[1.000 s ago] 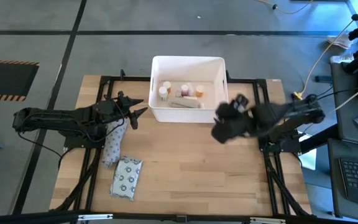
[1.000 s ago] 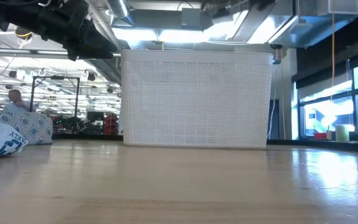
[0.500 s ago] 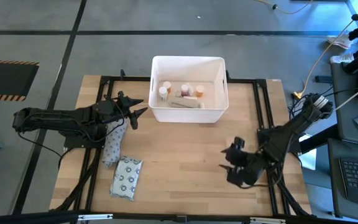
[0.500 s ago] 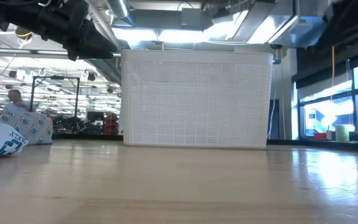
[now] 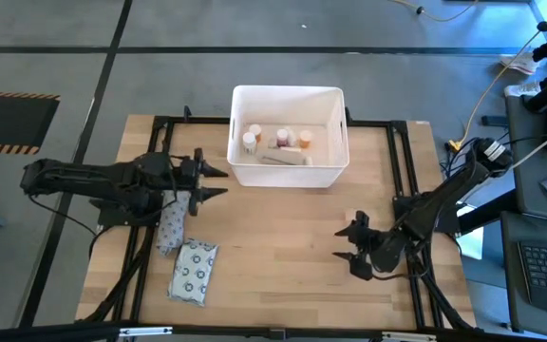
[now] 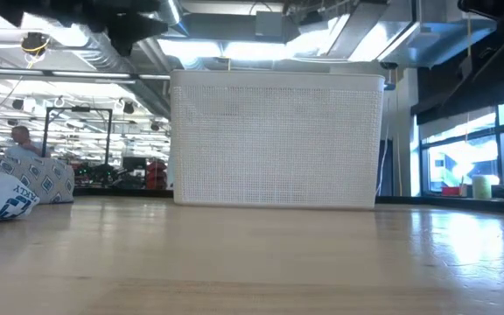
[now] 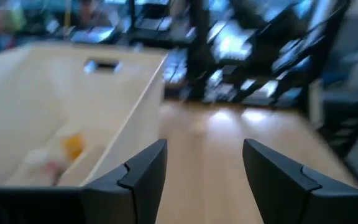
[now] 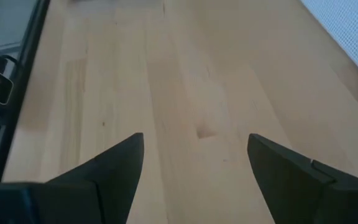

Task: Pick & place medical supplies in basket/bin
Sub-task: Put the white mailer bag into the white bin

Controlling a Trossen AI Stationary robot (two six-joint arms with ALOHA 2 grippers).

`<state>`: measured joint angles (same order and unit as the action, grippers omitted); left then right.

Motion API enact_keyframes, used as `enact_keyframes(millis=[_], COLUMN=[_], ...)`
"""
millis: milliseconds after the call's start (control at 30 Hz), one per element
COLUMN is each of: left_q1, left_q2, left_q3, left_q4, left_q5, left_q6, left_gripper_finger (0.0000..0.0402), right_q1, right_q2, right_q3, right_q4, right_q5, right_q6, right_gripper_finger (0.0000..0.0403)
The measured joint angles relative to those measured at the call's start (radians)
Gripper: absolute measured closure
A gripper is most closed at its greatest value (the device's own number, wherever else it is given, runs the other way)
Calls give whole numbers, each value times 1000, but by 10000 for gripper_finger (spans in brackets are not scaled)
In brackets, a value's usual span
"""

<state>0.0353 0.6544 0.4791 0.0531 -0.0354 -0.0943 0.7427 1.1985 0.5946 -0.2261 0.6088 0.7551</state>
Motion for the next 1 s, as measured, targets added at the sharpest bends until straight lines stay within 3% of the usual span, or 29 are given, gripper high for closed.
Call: enact_keyframes(millis=[167,267,467,567,800,1000], left_q1=[-75,-113,-206,-269,-405,-496], left_q2=[35,76,169,229,390,544], left_q3=[115,166,224,256,422,565], left_q4=[-296,-402,-454,-495,-832,-1042], left_q5=[-262,-308,-146,-119,-105,56], left_q6=[-25,-50,-72,-121,-441,-811], left_gripper_finger=[203,204,204,204,217,289], right_q1=[0,0,0,0,-12,-41], right_q2=[-17,-17,-17,-17,-17,-17], right_q3=[-1,-1,-1,-1,-1,-1], right_q4=[0,-2,-2,-3,1,5], right_q5=[0,0,0,1,20,26], right_q6=[-9,-32,-51,-55,-54,-57], right_gripper_finger=[115,115,115,115,115,115])
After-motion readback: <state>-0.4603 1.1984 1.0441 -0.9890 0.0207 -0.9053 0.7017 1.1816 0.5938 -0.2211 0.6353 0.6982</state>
